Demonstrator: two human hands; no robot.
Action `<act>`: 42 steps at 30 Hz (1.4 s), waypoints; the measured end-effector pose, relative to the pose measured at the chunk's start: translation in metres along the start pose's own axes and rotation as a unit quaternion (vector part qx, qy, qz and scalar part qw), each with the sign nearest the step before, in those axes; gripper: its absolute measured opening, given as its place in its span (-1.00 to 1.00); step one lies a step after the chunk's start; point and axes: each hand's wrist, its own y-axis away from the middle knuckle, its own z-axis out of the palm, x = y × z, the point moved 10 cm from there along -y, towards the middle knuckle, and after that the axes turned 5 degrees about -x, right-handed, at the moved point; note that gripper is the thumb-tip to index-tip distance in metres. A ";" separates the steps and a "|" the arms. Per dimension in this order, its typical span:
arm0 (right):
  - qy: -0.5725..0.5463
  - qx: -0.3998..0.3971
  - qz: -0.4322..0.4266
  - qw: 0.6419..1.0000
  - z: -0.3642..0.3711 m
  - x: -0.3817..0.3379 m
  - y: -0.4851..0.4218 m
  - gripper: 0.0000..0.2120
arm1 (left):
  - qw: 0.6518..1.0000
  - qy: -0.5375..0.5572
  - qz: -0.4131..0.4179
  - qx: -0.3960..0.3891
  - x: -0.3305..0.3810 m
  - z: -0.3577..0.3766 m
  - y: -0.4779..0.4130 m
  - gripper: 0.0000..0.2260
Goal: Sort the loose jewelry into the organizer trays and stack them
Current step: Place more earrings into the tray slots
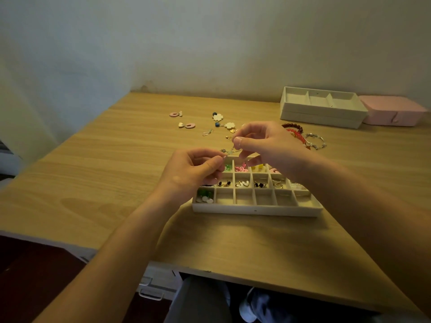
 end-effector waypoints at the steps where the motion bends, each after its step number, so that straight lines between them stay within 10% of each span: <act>1: -0.003 0.000 0.002 1.000 0.000 0.001 0.000 -0.90 | 1.000 -0.001 -0.003 0.006 0.000 -0.001 0.000 -0.91; 15: 0.081 -0.030 0.043 0.995 0.005 0.009 0.005 -0.94 | 0.992 -0.123 0.010 -0.001 0.000 -0.004 0.005 -0.91; 24: 0.251 -0.096 0.016 0.963 0.034 0.015 0.009 -0.96 | 0.889 -0.450 0.080 -0.024 0.012 0.006 0.019 -0.93; 42: 0.313 -0.117 -0.013 0.942 0.053 0.024 0.003 -0.93 | 0.832 -0.535 0.013 -0.148 -0.003 0.026 0.019 -0.78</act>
